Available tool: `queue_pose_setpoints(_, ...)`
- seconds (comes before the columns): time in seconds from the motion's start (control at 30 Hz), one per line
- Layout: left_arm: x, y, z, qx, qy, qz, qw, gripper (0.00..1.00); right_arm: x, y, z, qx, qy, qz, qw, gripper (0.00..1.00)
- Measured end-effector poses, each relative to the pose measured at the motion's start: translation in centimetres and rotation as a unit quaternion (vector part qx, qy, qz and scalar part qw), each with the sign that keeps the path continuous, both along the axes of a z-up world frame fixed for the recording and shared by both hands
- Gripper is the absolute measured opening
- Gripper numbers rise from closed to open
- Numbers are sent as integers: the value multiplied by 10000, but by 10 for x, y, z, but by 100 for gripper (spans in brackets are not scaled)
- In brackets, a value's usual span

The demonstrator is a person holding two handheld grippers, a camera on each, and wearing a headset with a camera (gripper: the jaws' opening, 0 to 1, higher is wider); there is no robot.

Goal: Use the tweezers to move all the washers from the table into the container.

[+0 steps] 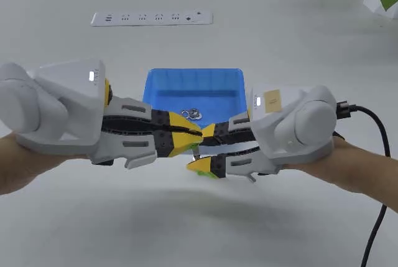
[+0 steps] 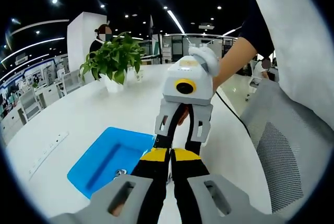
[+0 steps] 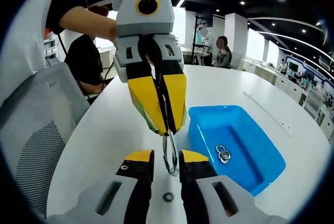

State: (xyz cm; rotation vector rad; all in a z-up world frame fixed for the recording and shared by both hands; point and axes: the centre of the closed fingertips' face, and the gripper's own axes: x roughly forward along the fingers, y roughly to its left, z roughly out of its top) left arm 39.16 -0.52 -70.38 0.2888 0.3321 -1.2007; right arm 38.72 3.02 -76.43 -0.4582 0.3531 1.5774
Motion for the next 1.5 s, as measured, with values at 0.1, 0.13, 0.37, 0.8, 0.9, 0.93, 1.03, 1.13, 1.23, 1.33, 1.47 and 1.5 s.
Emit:
queue_pose_setpoints(0.1, 1, -1, 0, -22, 9, 6, 10000, 5, 0, -1, -4, -98, -119, 44, 9999, 17)
queue_pose_setpoints(0.13, 1, -2, 0, -23, 6, 3, 10000, 5, 1, -1, -4, -104, -125, 39, 9999, 17)
queue_pose_setpoints(0.37, 1, -3, -1, -8, -6, -44, 10000, 5, 4, -2, -5, -104, -154, 40, 9998, 12)
queue_pose_setpoints(0.8, 6, -1, 0, -23, 65, 177, 9998, 6, 7, -2, -3, -52, -55, 19, 10000, 10)
queue_pose_setpoints(0.9, 6, 2, -3, 83, 84, 197, 9997, 9, 6, -1, -3, -42, -30, 20, 10000, 10)
queue_pose_setpoints(0.93, 5, 3, -5, 143, 109, 215, 9996, 13, 6, 0, -3, -36, -29, 15, 10000, 10)
queue_pose_setpoints(1.03, 3, 5, -6, 176, 102, 252, 9995, 18, 5, 1, 0, 10, 16, -15, 10000, 10)
queue_pose_setpoints(1.13, 4, 7, -3, 126, 108, 335, 9993, 21, 5, 0, 0, -13, 6, -23, 10000, 10)
queue_pose_setpoints(1.23, 6, 11, 3, 62, 97, 481, 9988, 25, 4, 0, 5, -1, 10, -37, 10000, 10)
queue_pose_setpoints(1.33, 8, 16, 10, -5, 1, 685, 9977, 37, 3, 1, 13, 107, 102, -88, 9999, 10)
queue_pose_setpoints(1.47, 4, 26, 16, -69, 16, 884, 9961, 48, 5, 0, 23, 146, 39, -135, 9998, 10)
queue_pose_setpoints(1.5, 2, 29, 17, -73, 15, 917, 9958, 48, 5, 1, 26, 166, 29, -157, 9997, 10)
